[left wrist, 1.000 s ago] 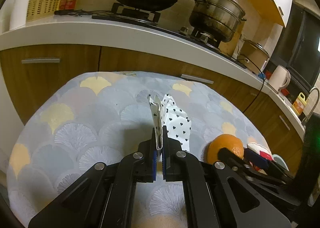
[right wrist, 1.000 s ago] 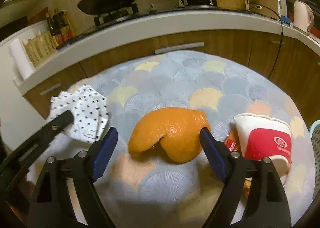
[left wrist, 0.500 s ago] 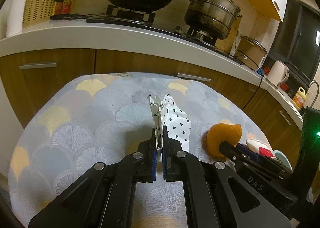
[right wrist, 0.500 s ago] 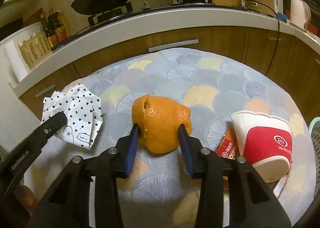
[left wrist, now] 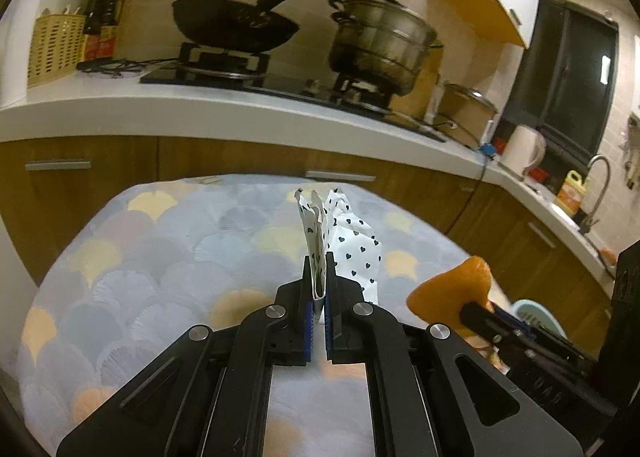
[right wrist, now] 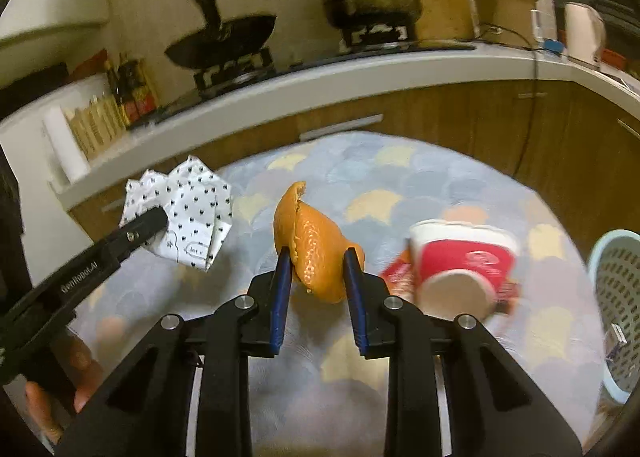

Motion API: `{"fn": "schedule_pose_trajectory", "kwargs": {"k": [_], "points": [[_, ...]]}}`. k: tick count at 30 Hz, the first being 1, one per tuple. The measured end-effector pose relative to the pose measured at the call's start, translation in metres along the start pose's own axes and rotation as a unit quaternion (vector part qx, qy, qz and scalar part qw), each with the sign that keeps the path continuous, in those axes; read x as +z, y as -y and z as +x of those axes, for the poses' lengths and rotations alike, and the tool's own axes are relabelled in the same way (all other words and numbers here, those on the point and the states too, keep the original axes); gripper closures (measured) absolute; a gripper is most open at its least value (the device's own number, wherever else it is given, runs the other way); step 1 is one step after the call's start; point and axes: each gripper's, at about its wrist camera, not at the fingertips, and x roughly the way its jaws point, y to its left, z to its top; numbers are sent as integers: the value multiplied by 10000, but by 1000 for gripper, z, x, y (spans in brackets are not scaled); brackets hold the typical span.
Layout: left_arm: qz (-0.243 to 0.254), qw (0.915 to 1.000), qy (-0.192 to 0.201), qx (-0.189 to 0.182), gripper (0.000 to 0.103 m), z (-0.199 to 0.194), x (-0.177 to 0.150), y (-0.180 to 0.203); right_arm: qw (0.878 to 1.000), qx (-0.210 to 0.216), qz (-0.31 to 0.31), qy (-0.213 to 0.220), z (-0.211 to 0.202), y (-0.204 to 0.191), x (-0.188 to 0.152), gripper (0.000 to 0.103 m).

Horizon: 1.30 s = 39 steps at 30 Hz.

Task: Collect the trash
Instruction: 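Carry the napkin and orange peel over the wastebasket with both tools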

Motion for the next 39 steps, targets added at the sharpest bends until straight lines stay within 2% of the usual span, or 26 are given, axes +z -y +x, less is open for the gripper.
{"fn": "schedule_pose_trajectory", "kwargs": {"k": [10,13,15,16,17,19,20,22,24,26,27,28,30,36,39], "points": [[532,9973,178,-477,101,-25,7,73,9976,-211,326,575,-68,50,13,80],[747,9949,164,-654,101,-25,5,103,9960,-351,445,689,-83,72,14,85],[828,9936,127,-755,101,-21,3,117,9963,-362,494,599,-84,85,15,95],[906,9927,99,-792,101,-18,1,129,9981,-79,517,337,-77,94,15,97],[928,9924,81,-802,101,-16,-1,133,9986,75,510,116,-67,100,13,98],[876,9922,-51,-885,101,-10,-5,140,9989,-75,424,-199,-49,106,6,100],[847,9924,-83,-893,101,-8,-7,140,9975,196,518,-434,-40,112,0,100],[829,9929,-111,-846,101,-7,-10,138,9954,450,712,-465,-43,122,-6,100],[824,9932,-154,-806,101,-7,-11,133,9969,416,605,-277,-56,127,-9,100],[790,9935,-186,-792,101,-6,-11,130,9963,497,543,-447,-63,132,-12,95],[772,9936,-199,-799,101,-5,-10,129,9961,513,521,-494,-64,132,-14,86],[765,9936,-193,-805,101,-5,-10,129,9961,484,477,-557,-65,130,-19,63],[774,9935,-187,-817,100,-5,-10,129,9963,441,451,-577,-67,123,-31,26],[803,9933,-249,-795,100,-6,-15,127,9920,675,388,-992,-46,97,-58,26],[767,9937,-266,-773,100,-7,-16,124,9914,491,298,-1175,-32,84,-58,26]]}}
